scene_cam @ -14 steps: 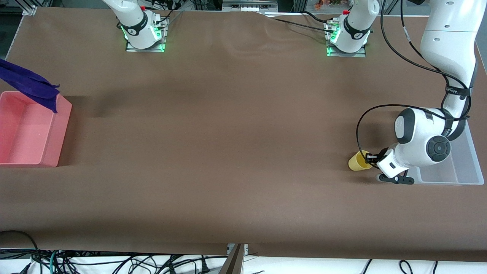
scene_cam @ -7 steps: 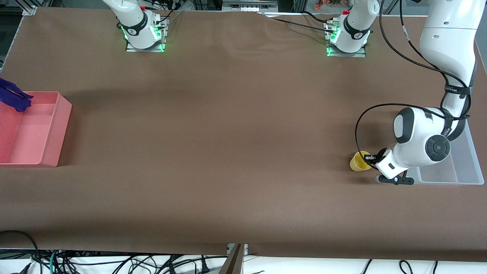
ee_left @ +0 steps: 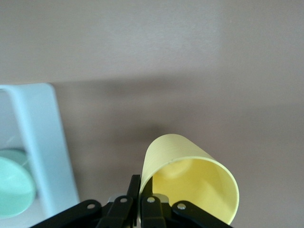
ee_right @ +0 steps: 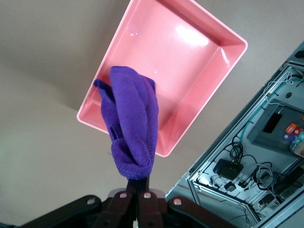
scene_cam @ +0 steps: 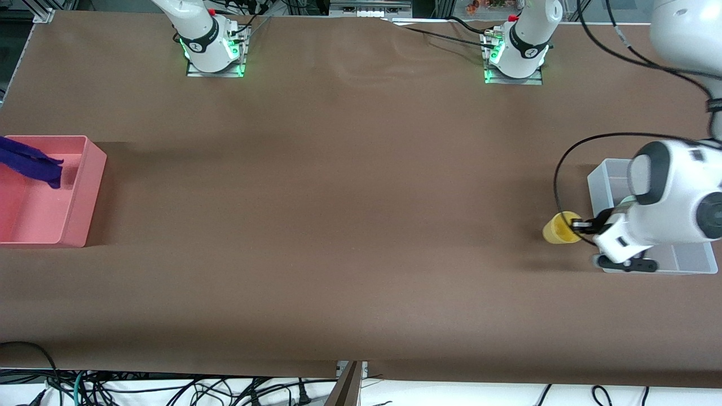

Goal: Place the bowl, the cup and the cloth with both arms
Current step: 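Carry the cup to the bowl while the right gripper drops the cloth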

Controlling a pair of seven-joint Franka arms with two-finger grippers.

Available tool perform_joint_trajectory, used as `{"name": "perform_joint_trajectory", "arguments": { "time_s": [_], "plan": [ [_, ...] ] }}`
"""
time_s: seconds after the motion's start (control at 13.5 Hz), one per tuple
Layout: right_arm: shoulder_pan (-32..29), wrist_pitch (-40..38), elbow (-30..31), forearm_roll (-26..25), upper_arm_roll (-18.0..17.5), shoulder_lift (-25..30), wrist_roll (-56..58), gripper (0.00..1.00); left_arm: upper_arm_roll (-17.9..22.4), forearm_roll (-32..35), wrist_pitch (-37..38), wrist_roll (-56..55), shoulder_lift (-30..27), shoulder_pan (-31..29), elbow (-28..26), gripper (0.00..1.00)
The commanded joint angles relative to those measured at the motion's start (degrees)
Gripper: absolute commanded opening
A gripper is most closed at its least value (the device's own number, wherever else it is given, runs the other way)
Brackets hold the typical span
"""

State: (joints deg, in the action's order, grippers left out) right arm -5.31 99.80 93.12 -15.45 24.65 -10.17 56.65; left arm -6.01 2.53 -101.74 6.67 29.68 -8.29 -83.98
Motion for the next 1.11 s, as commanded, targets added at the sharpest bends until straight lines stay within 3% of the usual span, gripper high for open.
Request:
{"name": "perform_joint_trajectory", "arguments": {
  "time_s": [0.0, 0.15, 0.37, 0.44, 0.52, 0.59, 0.74, 0.81, 0.89, 0.96, 1.04],
  "plan": [
    [-1.3, 1.5, 1.0, 1.2, 1.0, 1.0, 2.5, 0.00, -0.1, 1.1, 7.7, 8.8, 0.5, -4.9, 6.4, 0.00],
    [-1.7, 2.5, 1.2, 1.3, 1.5, 0.9, 5.1, 0.00, 0.7, 1.2, 8.3, 16.7, 0.5, -9.5, 7.5, 0.00],
    [-2.0, 3.0, 1.2, 2.6, 2.2, 0.5, 5.5, 0.00, 0.9, 6.7, 8.0, 24.7, 0.9, -15.7, 7.3, 0.00],
    [-2.6, 3.1, 1.2, 3.6, 2.2, -0.1, 5.5, 0.10, 0.9, 7.4, 7.4, 25.8, 1.3, -17.4, 6.7, 0.00],
    [-2.9, 3.6, 1.2, 4.1, 2.2, -0.3, 5.5, 0.35, 0.9, 7.6, 6.4, 27.0, 2.2, -18.5, 6.5, 0.00],
    [-2.9, 3.9, 1.3, 4.5, 2.2, -0.7, 5.5, 0.51, 0.9, 7.6, 5.1, 27.5, 3.0, -19.3, 5.6, 0.00],
    [-3.0, 3.9, 1.3, 5.0, 2.2, -1.1, 5.4, 0.58, 0.8, 7.6, 1.6, 27.7, 2.6, -21.0, 0.8, 0.00],
    [-3.0, 3.9, 1.3, 5.0, 2.2, -1.1, 5.4, 0.67, 0.8, 7.5, 0.3, 27.7, 2.1, -21.5, -1.3, 0.00],
    [-3.0, 3.7, 1.3, 5.1, 2.2, -1.1, 5.1, 0.87, 0.8, 7.5, -1.2, 27.7, 2.1, -21.8, -3.0, 0.00],
    [-2.9, 3.3, 1.0, 5.9, 2.2, -0.8, 4.9, 0.98, 0.8, 7.5, -3.4, 27.8, 2.1, -22.7, -5.1, 0.00],
    [-2.7, 3.1, 0.9, 7.4, 2.1, -0.6, 4.7, 0.99, 0.8, 7.6, -6.9, 27.9, 2.1, -23.6, -8.2, 0.00]
  ]
}}
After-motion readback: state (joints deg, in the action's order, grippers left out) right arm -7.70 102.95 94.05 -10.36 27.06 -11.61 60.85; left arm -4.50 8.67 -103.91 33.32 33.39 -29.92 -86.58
